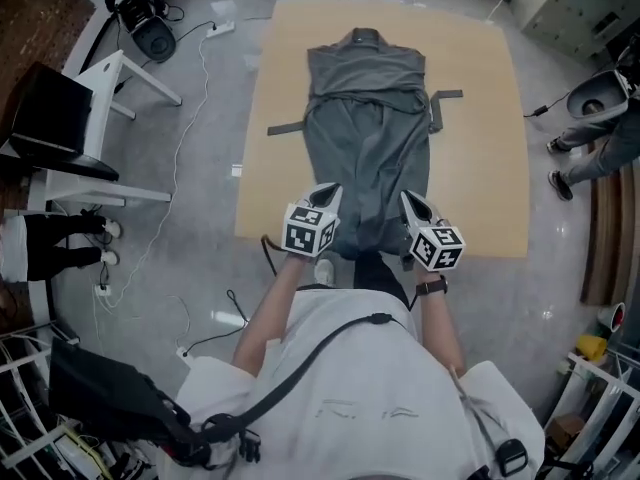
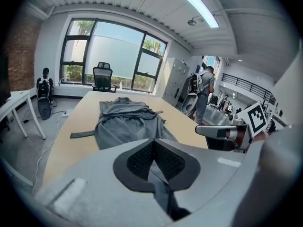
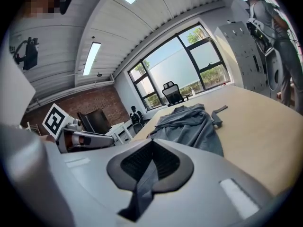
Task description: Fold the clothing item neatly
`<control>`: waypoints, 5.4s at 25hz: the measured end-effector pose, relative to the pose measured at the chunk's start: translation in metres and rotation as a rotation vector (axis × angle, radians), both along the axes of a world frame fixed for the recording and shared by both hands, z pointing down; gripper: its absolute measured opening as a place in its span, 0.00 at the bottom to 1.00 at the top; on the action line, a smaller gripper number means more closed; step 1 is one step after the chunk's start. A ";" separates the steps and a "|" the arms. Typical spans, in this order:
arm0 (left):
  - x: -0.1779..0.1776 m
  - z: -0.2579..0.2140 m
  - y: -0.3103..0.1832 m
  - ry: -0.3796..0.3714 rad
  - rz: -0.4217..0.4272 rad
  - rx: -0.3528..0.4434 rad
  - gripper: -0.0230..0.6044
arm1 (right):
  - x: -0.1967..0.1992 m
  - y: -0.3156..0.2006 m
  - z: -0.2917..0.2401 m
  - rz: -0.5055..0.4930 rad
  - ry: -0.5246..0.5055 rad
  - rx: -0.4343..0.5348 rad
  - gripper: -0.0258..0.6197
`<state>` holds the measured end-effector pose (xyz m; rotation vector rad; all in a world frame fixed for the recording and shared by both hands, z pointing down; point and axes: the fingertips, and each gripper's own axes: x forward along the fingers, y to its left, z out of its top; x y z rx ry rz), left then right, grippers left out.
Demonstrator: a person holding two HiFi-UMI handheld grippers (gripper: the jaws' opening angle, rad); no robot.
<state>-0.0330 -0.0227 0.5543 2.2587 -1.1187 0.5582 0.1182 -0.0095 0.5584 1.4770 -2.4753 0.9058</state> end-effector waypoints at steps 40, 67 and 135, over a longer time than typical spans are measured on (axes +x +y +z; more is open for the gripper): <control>-0.024 0.171 0.141 -0.175 0.050 -0.320 0.39 | 0.074 0.119 0.172 -0.137 0.284 -0.356 0.54; 0.040 0.111 0.127 0.109 0.068 -0.333 0.12 | 0.005 0.106 0.117 -0.225 0.035 -0.298 0.12; -0.015 0.086 -0.535 0.055 -0.095 -0.144 0.31 | 0.016 -0.545 0.097 -0.167 0.306 -0.200 0.50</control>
